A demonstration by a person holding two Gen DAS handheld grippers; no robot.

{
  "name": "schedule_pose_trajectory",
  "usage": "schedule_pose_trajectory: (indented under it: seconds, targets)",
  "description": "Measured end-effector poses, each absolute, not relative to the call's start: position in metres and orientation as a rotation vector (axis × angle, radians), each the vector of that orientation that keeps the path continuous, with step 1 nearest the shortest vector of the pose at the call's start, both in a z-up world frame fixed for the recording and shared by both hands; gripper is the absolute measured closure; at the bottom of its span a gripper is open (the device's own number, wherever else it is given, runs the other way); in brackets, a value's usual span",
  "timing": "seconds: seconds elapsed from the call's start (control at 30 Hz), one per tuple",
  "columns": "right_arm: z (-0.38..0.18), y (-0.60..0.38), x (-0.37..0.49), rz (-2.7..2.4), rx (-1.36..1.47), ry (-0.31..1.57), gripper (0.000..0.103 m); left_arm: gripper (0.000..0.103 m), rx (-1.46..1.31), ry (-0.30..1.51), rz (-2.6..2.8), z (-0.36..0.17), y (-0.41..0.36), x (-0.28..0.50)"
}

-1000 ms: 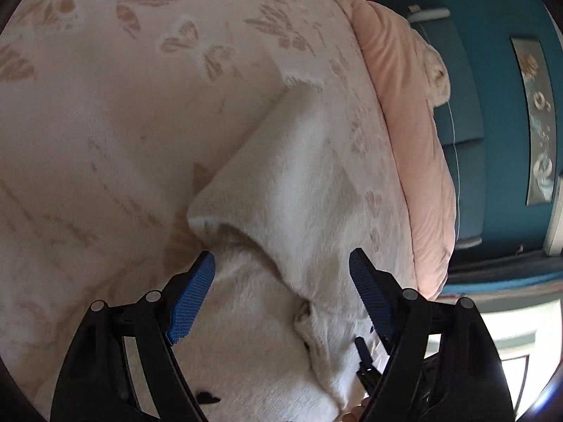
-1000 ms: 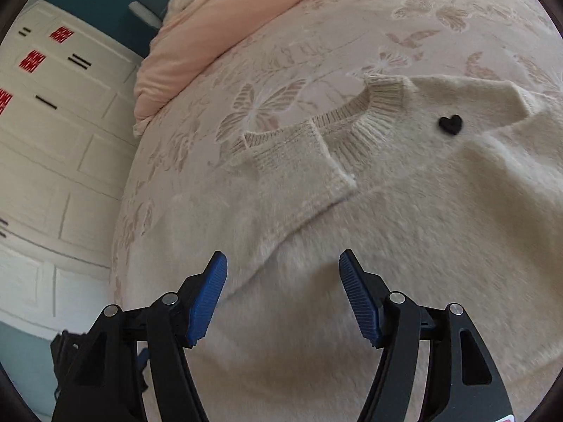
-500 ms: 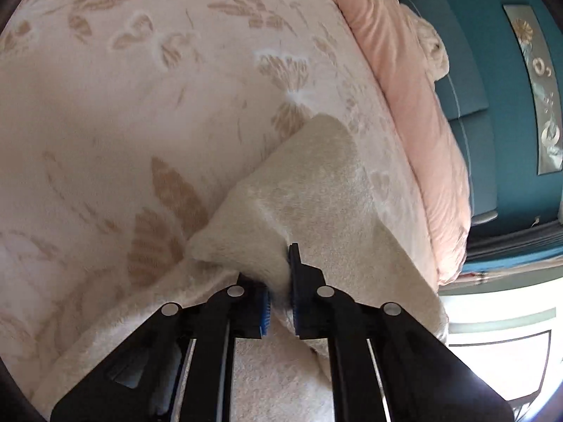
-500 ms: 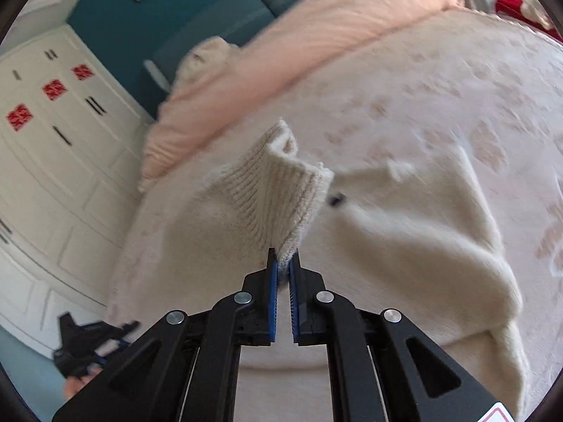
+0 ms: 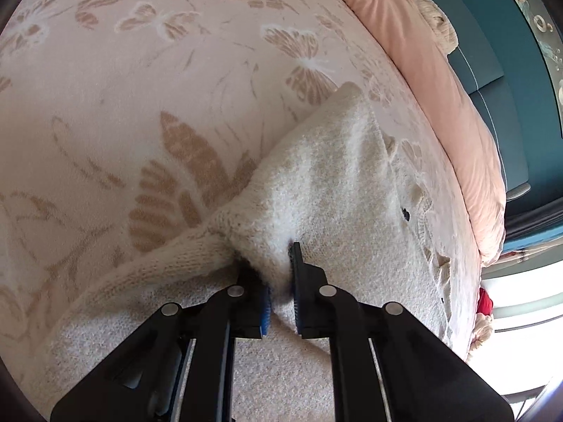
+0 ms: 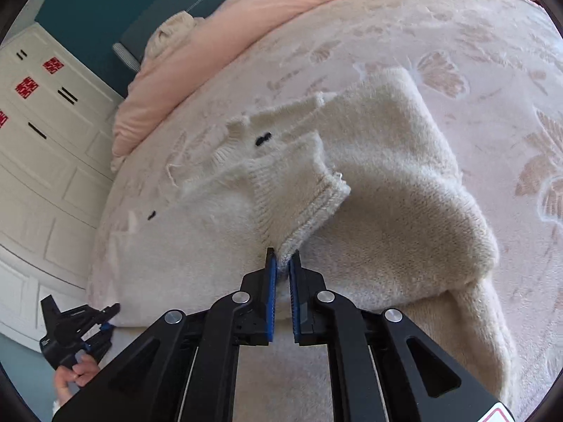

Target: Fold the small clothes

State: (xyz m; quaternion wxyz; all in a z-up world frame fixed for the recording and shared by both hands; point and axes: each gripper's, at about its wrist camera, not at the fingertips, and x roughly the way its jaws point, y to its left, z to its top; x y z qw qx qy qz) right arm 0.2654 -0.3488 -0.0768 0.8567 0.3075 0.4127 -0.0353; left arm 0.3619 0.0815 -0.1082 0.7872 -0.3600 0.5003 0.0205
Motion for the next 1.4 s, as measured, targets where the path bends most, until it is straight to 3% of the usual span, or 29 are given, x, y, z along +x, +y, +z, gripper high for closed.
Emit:
schedule_pose_trajectory:
  seconds: [0.13, 0.23, 0.3, 0.37, 0.5, 0.67, 0.7, 0.8, 0.97, 1.03, 1.07, 1.13, 1.17, 1.2, 1.23, 1.27, 1.3, 1.4]
  targets:
    - [-0.075, -0.351, 0.249, -0.154, 0.555, 0.929, 0.091, 0.09, -0.791, 1.082, 0.021, -0.102, 0.086, 0.356]
    - [-0.064, -0.359, 0.201, -0.158, 0.551, 0.927, 0.083, 0.075, -0.703, 1.071, -0.01, -0.081, 0.103, 0.327]
    - [-0.052, -0.36, 0.158, -0.204, 0.471, 0.935, 0.042, 0.054, -0.602, 1.059, -0.011, -0.065, 0.114, 0.298]
    - [-0.046, -0.358, 0.11, -0.243, 0.387, 0.944, 0.035, 0.043, -0.525, 1.062, -0.005, -0.058, 0.13, 0.258]
    - [-0.054, -0.349, 0.027, -0.251, 0.338, 1.061, 0.033, 0.024, -0.465, 1.143, 0.001, -0.063, 0.157, 0.176]
    - [-0.079, -0.333, -0.036, -0.189, 0.519, 1.126, 0.031, 0.02, -0.632, 1.153, 0.001, -0.082, 0.18, 0.101]
    - [-0.085, -0.33, -0.041, -0.165, 0.576, 1.122, 0.031, 0.012, -0.651, 1.134, 0.002, -0.082, 0.179, 0.094]
    - [-0.095, -0.318, -0.04, -0.126, 0.678, 1.1, 0.027, 0.005, -0.707, 1.131, -0.019, -0.084, 0.168, 0.09]
    - [-0.093, -0.311, -0.015, -0.108, 0.738, 1.026, 0.026, 0.005, -0.696, 1.142, -0.032, -0.086, 0.147, 0.104]
    - [-0.093, -0.311, -0.006, -0.101, 0.792, 1.008, 0.026, 0.007, -0.713, 1.149, -0.083, -0.084, 0.142, 0.11]
    - [-0.093, -0.312, -0.002, -0.102, 0.814, 1.002, 0.026, 0.013, -0.725, 1.154, -0.105, -0.083, 0.14, 0.113]
    - [-0.094, -0.311, 0.003, -0.101, 0.83, 0.997, 0.037, 0.026, -0.703, 1.186, -0.104, -0.087, 0.134, 0.119]
    - [-0.094, -0.311, 0.006, -0.107, 0.828, 1.001, 0.059, 0.043, -0.678, 1.202, -0.077, -0.088, 0.132, 0.122]
    - [-0.094, -0.312, 0.008, -0.12, 0.825, 1.014, 0.087, 0.066, -0.667, 1.219, -0.062, -0.089, 0.132, 0.125]
    - [-0.094, -0.314, 0.009, -0.123, 0.835, 1.022, 0.092, 0.081, -0.672, 1.238, -0.062, -0.089, 0.132, 0.127]
    - [-0.094, -0.318, 0.007, -0.125, 0.86, 1.012, 0.093, 0.091, -0.699, 1.262, -0.06, -0.09, 0.135, 0.129]
    - [-0.088, -0.321, 0.003, -0.122, 0.881, 0.982, 0.094, 0.094, -0.737, 1.259, -0.061, -0.088, 0.141, 0.127]
    - [-0.06, -0.321, -0.007, -0.093, 0.865, 0.908, 0.096, 0.096, -0.748, 1.226, -0.064, -0.069, 0.151, 0.116]
